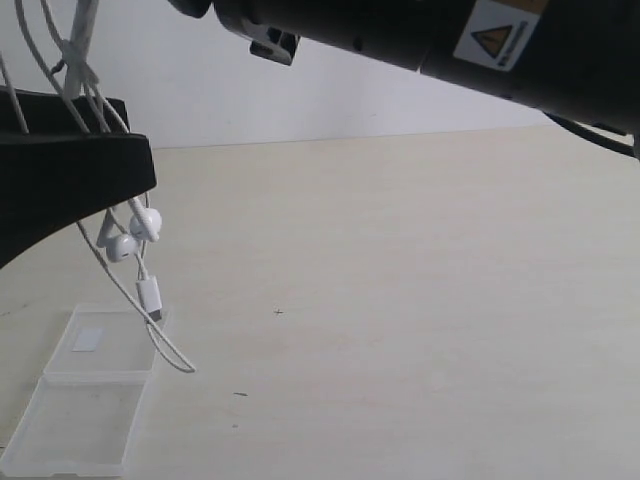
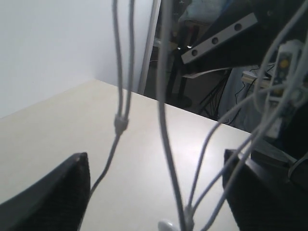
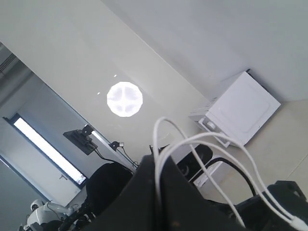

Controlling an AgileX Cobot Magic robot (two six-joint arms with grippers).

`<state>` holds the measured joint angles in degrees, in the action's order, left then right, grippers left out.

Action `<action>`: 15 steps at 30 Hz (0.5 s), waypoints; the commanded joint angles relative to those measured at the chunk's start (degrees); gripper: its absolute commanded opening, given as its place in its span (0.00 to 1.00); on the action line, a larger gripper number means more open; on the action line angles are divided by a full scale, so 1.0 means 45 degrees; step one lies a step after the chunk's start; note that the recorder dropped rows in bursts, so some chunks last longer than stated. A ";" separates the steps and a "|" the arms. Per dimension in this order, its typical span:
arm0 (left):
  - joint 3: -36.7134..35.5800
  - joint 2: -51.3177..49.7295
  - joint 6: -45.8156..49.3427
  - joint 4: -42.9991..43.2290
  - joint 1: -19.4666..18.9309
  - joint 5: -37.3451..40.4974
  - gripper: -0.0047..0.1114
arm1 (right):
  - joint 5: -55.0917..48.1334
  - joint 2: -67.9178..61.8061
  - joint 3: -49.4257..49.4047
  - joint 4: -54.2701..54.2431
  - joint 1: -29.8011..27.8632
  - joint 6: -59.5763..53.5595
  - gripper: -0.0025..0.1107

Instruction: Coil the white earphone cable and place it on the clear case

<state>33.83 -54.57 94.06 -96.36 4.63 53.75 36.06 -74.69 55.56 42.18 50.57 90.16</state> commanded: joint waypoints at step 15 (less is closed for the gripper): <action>-0.0058 -0.1140 0.0688 -0.0483 0.0004 0.0384 0.65 | 0.0477 -0.0032 0.0088 -0.0006 0.0022 -0.0158 0.02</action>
<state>33.83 -59.54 96.26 -97.03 4.63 54.81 37.32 -74.69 55.56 42.18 50.57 90.16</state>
